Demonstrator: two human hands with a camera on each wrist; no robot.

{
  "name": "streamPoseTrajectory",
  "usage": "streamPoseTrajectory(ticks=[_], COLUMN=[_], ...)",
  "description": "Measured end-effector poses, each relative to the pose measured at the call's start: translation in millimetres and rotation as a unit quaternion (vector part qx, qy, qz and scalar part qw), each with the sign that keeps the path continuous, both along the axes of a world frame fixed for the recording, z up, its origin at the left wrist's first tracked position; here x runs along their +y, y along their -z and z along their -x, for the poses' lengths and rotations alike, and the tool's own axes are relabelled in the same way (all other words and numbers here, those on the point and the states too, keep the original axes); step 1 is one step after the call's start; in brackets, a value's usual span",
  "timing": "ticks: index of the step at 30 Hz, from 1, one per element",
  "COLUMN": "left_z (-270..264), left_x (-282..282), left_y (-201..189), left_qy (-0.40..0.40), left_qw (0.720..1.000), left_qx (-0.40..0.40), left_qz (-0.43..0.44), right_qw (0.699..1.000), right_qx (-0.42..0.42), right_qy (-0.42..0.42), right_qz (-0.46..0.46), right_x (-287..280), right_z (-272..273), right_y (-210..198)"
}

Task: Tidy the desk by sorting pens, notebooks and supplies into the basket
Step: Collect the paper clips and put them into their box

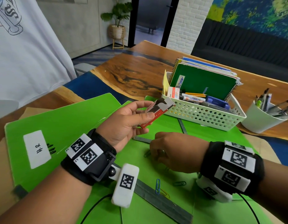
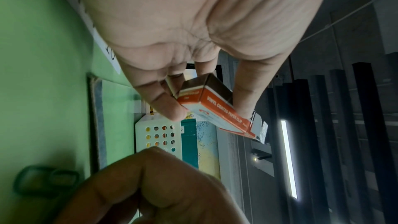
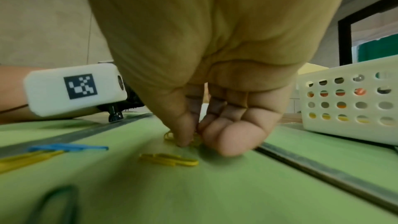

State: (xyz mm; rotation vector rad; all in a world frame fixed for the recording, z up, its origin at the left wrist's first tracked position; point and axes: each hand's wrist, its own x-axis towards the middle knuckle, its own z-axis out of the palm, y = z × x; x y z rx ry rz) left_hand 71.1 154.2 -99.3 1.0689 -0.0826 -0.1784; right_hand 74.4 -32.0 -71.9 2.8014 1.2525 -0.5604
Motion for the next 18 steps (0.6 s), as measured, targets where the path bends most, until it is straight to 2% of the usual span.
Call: streamPoseTrajectory(ticks=[3,7,13,18], left_z=[0.4,0.4,-0.1,-0.8], left_x=[0.3,-0.1,-2.4,-1.1], left_y=[-1.2,-1.8,-0.7,1.2], left_qy=[-0.003,-0.004,0.000,-0.014], left_qw=[1.000,1.000,1.000,1.000], left_qx=[0.002,-0.001,-0.007,-0.004], left_qz=[0.006,0.011,0.027,-0.011], right_qw=[1.000,1.000,1.000,0.999], right_qx=[0.008,0.001,-0.014,-0.018], right_qy=[-0.003,0.015,-0.005,-0.003], right_qz=[0.025,0.016,0.022,0.036], right_x=[3.2,8.5,14.4,6.5], right_z=[-2.4,-9.2,-10.9,-5.9], right_y=[-0.9,1.3,3.7,-27.3])
